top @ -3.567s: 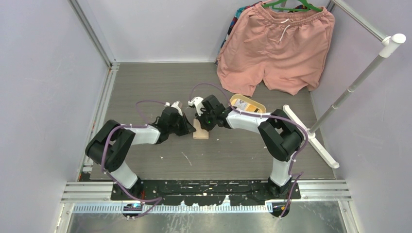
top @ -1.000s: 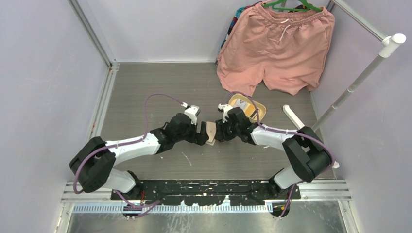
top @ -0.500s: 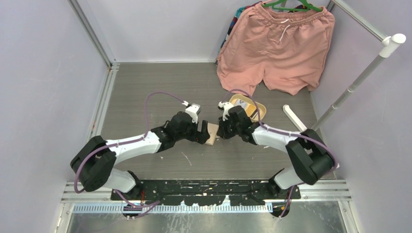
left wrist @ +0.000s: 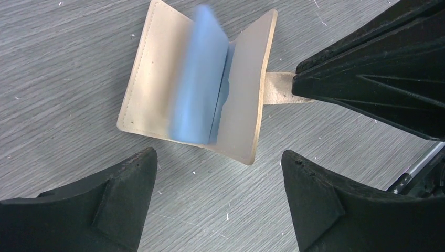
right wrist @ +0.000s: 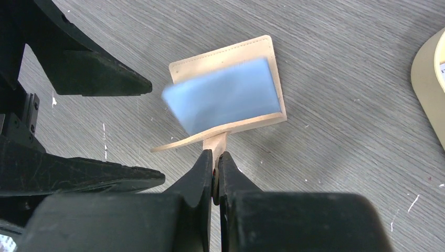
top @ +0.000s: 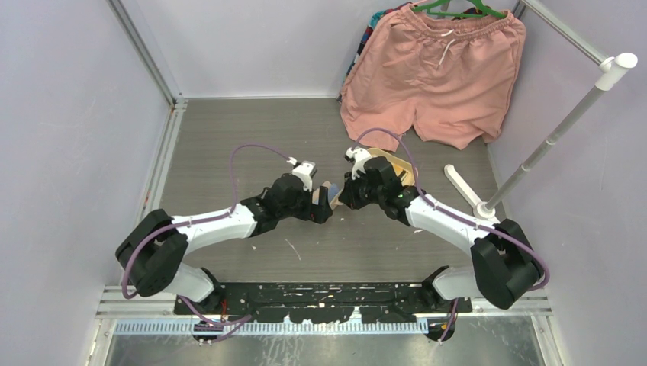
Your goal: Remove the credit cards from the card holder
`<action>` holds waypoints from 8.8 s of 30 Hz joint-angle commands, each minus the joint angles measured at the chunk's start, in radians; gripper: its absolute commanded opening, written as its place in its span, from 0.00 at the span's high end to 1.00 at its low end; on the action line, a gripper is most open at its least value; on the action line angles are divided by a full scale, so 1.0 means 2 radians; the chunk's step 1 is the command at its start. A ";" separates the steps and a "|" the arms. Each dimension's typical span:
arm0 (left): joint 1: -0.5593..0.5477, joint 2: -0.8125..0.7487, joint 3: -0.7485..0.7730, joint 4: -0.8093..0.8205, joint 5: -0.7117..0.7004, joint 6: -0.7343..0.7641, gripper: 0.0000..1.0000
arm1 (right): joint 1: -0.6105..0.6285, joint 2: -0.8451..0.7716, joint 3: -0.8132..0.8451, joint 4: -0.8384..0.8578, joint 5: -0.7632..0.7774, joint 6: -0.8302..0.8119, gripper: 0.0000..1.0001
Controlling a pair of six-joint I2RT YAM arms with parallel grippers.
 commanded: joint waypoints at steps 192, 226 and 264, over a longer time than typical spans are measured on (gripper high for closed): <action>0.112 -0.016 -0.098 0.097 0.067 -0.188 1.00 | 0.125 0.165 0.102 -0.073 0.286 0.062 0.17; 0.109 -0.112 -0.087 0.000 0.011 -0.166 1.00 | 0.126 0.031 0.097 -0.125 0.291 0.061 0.16; 0.106 -0.098 -0.079 -0.019 0.011 -0.154 1.00 | 0.164 0.221 0.174 -0.099 0.265 0.063 0.16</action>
